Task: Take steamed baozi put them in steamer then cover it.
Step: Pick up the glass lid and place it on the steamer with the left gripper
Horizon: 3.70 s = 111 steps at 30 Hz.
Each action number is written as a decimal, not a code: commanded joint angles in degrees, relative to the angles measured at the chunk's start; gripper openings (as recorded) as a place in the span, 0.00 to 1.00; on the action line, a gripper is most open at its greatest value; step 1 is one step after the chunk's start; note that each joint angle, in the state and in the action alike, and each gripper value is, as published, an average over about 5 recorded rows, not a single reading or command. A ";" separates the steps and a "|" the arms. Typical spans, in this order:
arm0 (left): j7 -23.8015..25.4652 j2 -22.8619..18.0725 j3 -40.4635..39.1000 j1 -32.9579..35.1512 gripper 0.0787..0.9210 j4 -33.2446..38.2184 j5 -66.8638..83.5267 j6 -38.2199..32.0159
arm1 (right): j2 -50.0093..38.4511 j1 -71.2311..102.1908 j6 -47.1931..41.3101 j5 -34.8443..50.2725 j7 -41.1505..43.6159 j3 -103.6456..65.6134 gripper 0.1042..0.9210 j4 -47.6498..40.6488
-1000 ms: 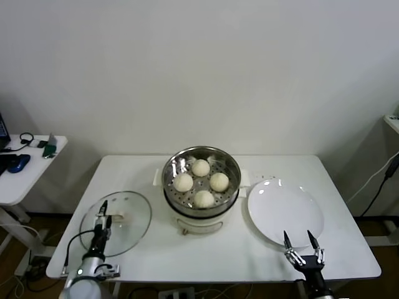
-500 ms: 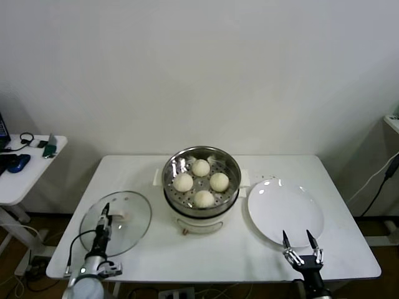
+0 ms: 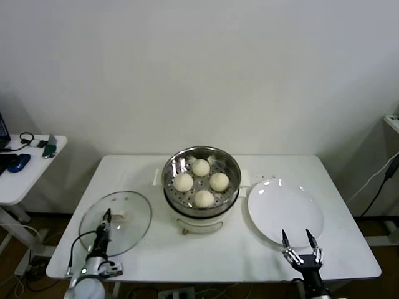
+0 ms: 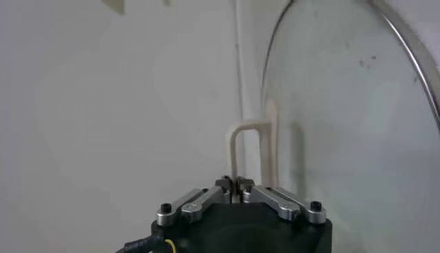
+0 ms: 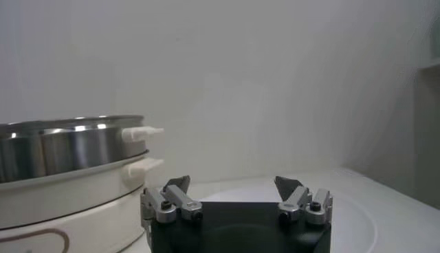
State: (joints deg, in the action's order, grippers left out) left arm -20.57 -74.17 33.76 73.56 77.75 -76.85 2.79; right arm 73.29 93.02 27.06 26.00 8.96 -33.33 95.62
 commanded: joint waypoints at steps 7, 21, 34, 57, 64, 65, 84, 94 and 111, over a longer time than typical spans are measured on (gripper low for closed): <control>8.17 8.47 0.09 3.46 0.07 20.30 17.45 7.53 | 0.21 0.45 -2.67 -4.91 -3.16 -0.67 0.88 0.69; 20.51 21.86 -8.98 -2.34 0.07 41.69 25.86 29.50 | 0.97 0.08 -5.04 -9.70 -7.41 -1.03 0.88 0.64; 32.21 9.72 -38.03 -21.41 0.07 39.74 6.98 41.07 | 1.84 -1.26 -4.52 -11.08 -7.72 -0.30 0.88 0.71; 40.49 -13.31 -47.90 -26.51 0.07 24.33 -12.35 41.96 | 2.17 -2.51 -2.36 -9.26 -7.68 -0.07 0.88 -1.61; 39.21 -12.16 -45.47 -26.13 0.07 21.31 -14.12 40.96 | 2.05 -2.27 -1.86 -8.72 -7.71 -0.35 0.88 -1.91; 39.18 -12.08 -45.21 -25.98 0.07 21.10 -14.23 40.91 | 2.04 -2.27 -1.86 -8.68 -7.72 -0.36 0.88 -1.96; 37.83 -11.10 -42.64 -22.44 0.07 19.78 -15.47 39.86 | 2.20 -1.84 -1.59 -8.57 -7.77 -0.37 0.88 -1.58; 36.48 -10.86 -42.23 -22.18 0.07 19.00 -14.19 39.78 | 2.24 -1.72 -1.49 -8.61 -7.71 -0.39 0.88 -1.33; 33.34 -10.39 -41.42 -21.83 0.07 18.21 -11.38 39.64 | 2.59 -1.72 -1.71 -8.88 -7.53 -0.26 0.88 -0.96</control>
State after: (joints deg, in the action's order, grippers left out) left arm 13.64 -84.72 -7.88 51.69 95.98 -89.54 42.15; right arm 75.90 91.29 25.50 17.15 1.36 -33.59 94.59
